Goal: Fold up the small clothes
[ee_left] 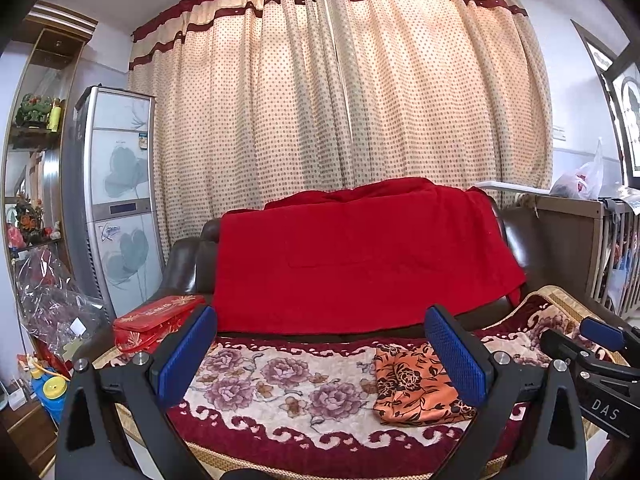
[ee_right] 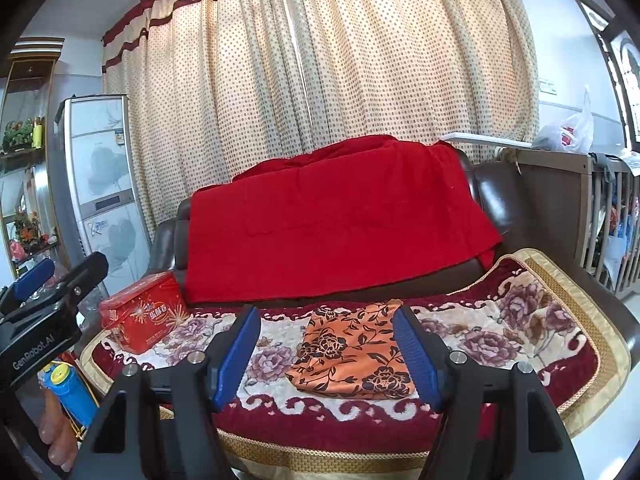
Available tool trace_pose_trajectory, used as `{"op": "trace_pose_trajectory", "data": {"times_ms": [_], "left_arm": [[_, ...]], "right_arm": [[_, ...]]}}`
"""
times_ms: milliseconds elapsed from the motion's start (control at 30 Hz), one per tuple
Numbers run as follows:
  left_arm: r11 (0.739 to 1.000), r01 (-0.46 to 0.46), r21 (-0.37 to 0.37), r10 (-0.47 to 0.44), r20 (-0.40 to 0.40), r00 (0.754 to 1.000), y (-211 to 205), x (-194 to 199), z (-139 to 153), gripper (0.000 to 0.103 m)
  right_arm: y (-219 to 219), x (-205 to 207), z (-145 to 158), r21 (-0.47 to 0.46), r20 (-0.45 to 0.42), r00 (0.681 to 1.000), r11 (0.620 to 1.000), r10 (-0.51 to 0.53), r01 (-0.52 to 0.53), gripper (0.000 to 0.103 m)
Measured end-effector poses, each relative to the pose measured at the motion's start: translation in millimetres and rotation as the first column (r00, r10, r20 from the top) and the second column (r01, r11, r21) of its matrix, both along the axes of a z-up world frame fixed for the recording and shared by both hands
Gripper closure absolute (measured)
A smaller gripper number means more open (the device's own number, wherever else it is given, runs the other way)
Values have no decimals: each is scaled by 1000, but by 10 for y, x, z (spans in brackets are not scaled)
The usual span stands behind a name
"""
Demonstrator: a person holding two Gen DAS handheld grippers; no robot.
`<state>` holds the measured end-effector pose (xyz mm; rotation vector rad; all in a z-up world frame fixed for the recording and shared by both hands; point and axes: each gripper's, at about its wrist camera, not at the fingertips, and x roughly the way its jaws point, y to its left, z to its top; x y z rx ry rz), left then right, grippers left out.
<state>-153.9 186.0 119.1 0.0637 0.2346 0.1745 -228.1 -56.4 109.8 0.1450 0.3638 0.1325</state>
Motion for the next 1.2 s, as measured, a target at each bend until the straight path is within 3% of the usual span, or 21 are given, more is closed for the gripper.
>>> {"op": "trace_pose_trajectory", "data": {"times_ms": [767,1033,1200], "left_arm": [[1000,9,-4,-10,-73,997,-17,285,-152,0],[1000,26,-15,-28,-126,992,-62,659,-260,0],[994,85,-62,-93,-152,984,-55,1002,-376,0]], "right_arm": [[-9,330,-213,0,-75,997,1000,-8,8,31],[-137,616,-295,8,-107,994,1000,-10,11,31],[-340,892,-412,-7,-142,990,1000,-14,13,31]]}}
